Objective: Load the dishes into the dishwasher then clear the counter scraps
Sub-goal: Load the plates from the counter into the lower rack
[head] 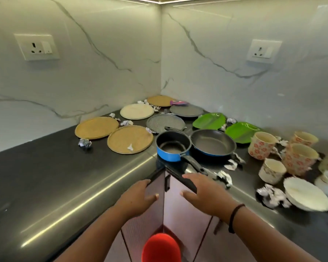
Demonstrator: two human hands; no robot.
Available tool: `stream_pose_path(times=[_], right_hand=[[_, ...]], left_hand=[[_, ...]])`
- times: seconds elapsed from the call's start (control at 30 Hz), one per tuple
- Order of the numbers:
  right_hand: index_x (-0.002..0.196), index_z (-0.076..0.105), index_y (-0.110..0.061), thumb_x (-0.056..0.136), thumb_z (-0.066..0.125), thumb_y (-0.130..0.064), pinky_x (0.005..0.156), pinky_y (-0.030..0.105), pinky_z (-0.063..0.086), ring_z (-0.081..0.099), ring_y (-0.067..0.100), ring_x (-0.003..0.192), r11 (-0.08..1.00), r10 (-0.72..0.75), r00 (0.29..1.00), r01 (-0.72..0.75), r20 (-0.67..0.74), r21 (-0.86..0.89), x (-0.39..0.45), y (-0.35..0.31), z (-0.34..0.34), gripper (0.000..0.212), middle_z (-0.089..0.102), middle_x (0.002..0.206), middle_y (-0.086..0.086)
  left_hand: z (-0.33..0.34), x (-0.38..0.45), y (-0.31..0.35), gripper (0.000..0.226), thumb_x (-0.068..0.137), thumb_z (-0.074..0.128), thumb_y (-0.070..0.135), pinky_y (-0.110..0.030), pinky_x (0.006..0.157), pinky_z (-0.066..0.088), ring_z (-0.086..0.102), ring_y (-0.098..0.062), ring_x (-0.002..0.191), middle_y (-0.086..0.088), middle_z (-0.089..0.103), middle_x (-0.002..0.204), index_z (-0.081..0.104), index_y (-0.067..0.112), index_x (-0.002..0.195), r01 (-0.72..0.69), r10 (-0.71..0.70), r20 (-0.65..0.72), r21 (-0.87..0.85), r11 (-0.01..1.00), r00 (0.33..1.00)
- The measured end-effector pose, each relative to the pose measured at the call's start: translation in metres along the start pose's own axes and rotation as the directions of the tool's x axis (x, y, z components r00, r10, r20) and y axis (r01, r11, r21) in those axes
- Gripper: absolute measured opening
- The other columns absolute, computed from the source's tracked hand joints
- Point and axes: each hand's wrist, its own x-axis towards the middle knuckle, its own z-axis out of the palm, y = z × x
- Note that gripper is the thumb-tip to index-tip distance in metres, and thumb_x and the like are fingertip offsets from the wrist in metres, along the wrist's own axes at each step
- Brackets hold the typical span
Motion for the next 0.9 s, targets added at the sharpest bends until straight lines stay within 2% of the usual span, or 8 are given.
stream_pose_path(times=[0.13, 0.27, 0.37, 0.47, 0.57, 0.67, 0.8, 0.9], right_hand=[[0.135, 0.045, -0.036, 0.089, 0.051, -0.054, 0.1, 0.023, 0.036, 0.043, 0.004, 0.123, 0.986, -0.155, 0.987, 0.157, -0.036, 0.061, 0.044, -0.024, -0.022, 0.05, 0.046, 0.136, -0.016], [0.131, 0.05, -0.034, 0.088, 0.053, -0.054, 0.096, 0.022, 0.038, 0.046, 0.005, 0.119, 0.963, -0.249, 0.968, 0.249, -0.017, 0.105, 0.091, -0.051, -0.023, 0.048, 0.051, 0.131, -0.013], [0.127, 0.052, -0.034, 0.086, 0.055, -0.055, 0.096, 0.026, 0.04, 0.049, 0.009, 0.118, 0.966, -0.233, 0.972, 0.229, 0.015, 0.12, 0.139, -0.066, -0.021, 0.046, 0.054, 0.128, -0.011], [0.126, 0.052, -0.033, 0.086, 0.056, -0.051, 0.096, 0.031, 0.042, 0.052, 0.015, 0.118, 0.985, -0.145, 0.987, 0.137, 0.076, 0.101, 0.189, -0.08, -0.02, 0.045, 0.056, 0.128, -0.006], [0.131, 0.049, -0.028, 0.087, 0.056, -0.045, 0.098, 0.031, 0.041, 0.051, 0.02, 0.12, 0.997, -0.065, 0.987, 0.057, 0.15, 0.054, 0.241, -0.097, -0.007, 0.048, 0.054, 0.133, 0.001], [0.13, 0.049, -0.023, 0.088, 0.054, -0.045, 0.094, 0.029, 0.04, 0.051, 0.022, 0.119, 1.0, -0.01, 0.976, 0.012, 0.219, -0.008, 0.281, -0.111, 0.016, 0.048, 0.054, 0.134, 0.003], [0.131, 0.048, -0.021, 0.089, 0.054, -0.045, 0.086, 0.029, 0.04, 0.054, 0.024, 0.113, 0.997, 0.077, 0.966, -0.074, 0.249, -0.021, 0.314, -0.118, 0.046, 0.049, 0.049, 0.134, 0.005], [0.13, 0.047, -0.018, 0.09, 0.052, -0.045, 0.088, 0.031, 0.042, 0.053, 0.027, 0.113, 0.991, 0.126, 0.952, -0.11, 0.28, -0.072, 0.327, -0.118, 0.062, 0.049, 0.049, 0.132, 0.008]], left_hand=[[-0.025, 0.03, -0.016, 0.071, 0.088, 0.057, 0.052, -0.031, 0.11, 0.032, 0.035, -0.015, 0.137, 0.001, 0.034, 0.152, 0.031, 0.024, 0.147, 0.077, -0.081, -0.038, -0.093, 0.993, 0.996], [-0.049, 0.06, -0.042, 0.061, 0.087, 0.062, 0.047, -0.027, 0.101, 0.036, 0.045, -0.016, 0.128, -0.001, 0.044, 0.144, 0.042, 0.023, 0.14, 0.163, -0.182, -0.055, -0.25, 0.954, 0.982], [-0.069, 0.093, -0.066, 0.052, 0.082, 0.065, 0.049, -0.033, 0.096, 0.046, 0.059, -0.016, 0.107, -0.001, 0.058, 0.124, 0.052, 0.026, 0.127, 0.218, -0.284, -0.076, -0.463, 0.859, 0.956], [-0.095, 0.129, -0.084, 0.037, 0.089, 0.064, 0.034, -0.029, 0.078, 0.047, 0.06, -0.015, 0.088, 0.001, 0.062, 0.102, 0.052, 0.018, 0.121, 0.232, -0.377, -0.109, -0.624, 0.747, 0.92], [-0.118, 0.169, -0.109, 0.042, 0.086, 0.065, 0.038, -0.038, 0.082, 0.05, 0.06, -0.026, 0.096, -0.008, 0.059, 0.113, 0.051, 0.015, 0.119, 0.266, -0.498, -0.118, -0.728, 0.632, 0.859], [-0.128, 0.197, -0.125, 0.052, 0.085, 0.065, 0.04, -0.032, 0.068, 0.051, 0.057, -0.023, 0.092, -0.01, 0.05, 0.124, 0.048, 0.015, 0.127, 0.293, -0.559, -0.086, -0.781, 0.551, 0.824], [-0.126, 0.222, -0.141, 0.058, 0.082, 0.068, 0.04, -0.044, 0.093, 0.049, 0.051, -0.026, 0.107, -0.01, 0.042, 0.134, 0.046, 0.016, 0.129, 0.327, -0.567, -0.014, -0.805, 0.495, 0.823], [-0.122, 0.235, -0.148, 0.058, 0.084, 0.067, 0.036, -0.04, 0.088, 0.05, 0.052, -0.025, 0.105, -0.009, 0.042, 0.136, 0.042, 0.016, 0.133, 0.323, -0.573, 0.03, -0.849, 0.418, 0.819]])
